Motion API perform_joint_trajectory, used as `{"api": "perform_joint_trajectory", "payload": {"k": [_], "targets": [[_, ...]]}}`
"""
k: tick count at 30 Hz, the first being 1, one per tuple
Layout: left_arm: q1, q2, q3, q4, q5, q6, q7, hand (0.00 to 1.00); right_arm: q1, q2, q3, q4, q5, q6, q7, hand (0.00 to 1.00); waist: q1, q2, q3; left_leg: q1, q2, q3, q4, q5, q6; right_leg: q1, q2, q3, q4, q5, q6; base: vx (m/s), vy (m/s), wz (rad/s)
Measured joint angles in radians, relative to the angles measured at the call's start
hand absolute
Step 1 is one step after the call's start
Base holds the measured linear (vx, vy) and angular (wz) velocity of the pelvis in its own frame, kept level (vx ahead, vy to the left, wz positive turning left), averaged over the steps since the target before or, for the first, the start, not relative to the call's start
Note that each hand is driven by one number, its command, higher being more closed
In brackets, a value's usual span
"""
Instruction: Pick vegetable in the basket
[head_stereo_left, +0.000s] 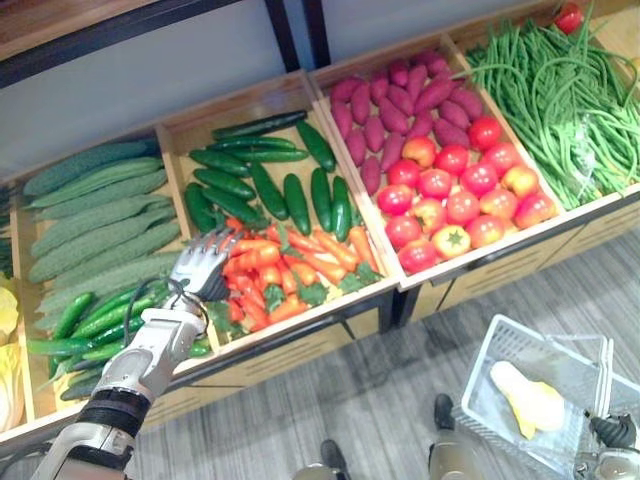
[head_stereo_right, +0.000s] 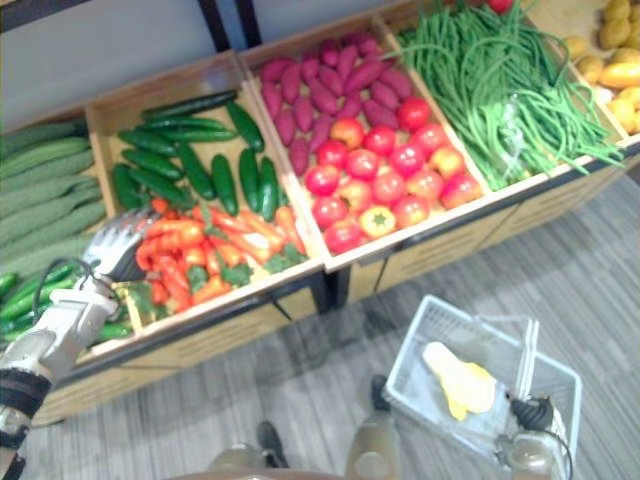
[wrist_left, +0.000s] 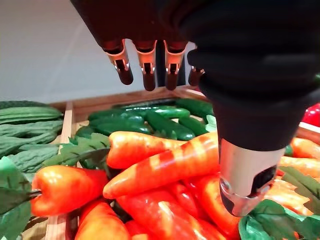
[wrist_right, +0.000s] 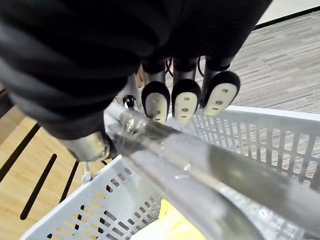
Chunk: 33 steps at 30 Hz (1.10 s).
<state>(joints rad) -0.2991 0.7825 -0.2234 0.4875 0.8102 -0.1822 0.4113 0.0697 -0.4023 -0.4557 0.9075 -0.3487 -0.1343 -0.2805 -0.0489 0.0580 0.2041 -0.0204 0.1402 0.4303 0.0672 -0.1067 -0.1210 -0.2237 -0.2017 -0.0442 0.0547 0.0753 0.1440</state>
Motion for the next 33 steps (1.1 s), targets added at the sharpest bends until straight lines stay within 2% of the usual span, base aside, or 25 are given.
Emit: {"api": "perform_joint_trajectory", "payload": {"k": [9,13,18,33], "targets": [[-0.114,-0.006,-0.004,0.002,0.000,0.020,0.000,0.00,-0.015,0.000,0.001,-0.014,0.000,0.000,0.000,1.00,0.016,-0.036,0.044,-0.047,0.013,0.002,0.034,-0.002,-0.001,-0.037,0.010,0.015,-0.001,0.017,-0.002,-0.02,-0.017,-0.02],[-0.185,-0.040,-0.005,0.045,0.000,0.040,-0.001,0.00,-0.033,0.000,0.003,-0.042,0.000,0.001,0.000,1.00,0.019,-0.051,0.075,-0.066,0.018,0.013,0.048,-0.004,-0.002,-0.056,0.014,0.031,-0.005,0.029,-0.005,-0.02,-0.015,-0.06],[-0.207,-0.043,-0.005,0.082,-0.001,0.061,-0.001,0.00,-0.039,0.001,0.003,-0.067,0.000,0.002,0.000,1.00,0.023,-0.058,0.088,-0.101,0.033,0.022,0.081,-0.016,-0.005,-0.079,0.026,0.044,-0.017,0.043,-0.007,-0.04,-0.033,-0.09],[-0.281,-0.064,-0.001,0.168,-0.002,0.077,0.005,0.00,-0.070,0.001,0.033,-0.098,0.001,0.001,-0.001,1.00,0.026,-0.081,0.137,-0.155,0.065,0.035,0.149,-0.041,-0.010,-0.117,0.044,0.061,-0.019,0.061,-0.010,-0.02,-0.031,-0.04]]}}
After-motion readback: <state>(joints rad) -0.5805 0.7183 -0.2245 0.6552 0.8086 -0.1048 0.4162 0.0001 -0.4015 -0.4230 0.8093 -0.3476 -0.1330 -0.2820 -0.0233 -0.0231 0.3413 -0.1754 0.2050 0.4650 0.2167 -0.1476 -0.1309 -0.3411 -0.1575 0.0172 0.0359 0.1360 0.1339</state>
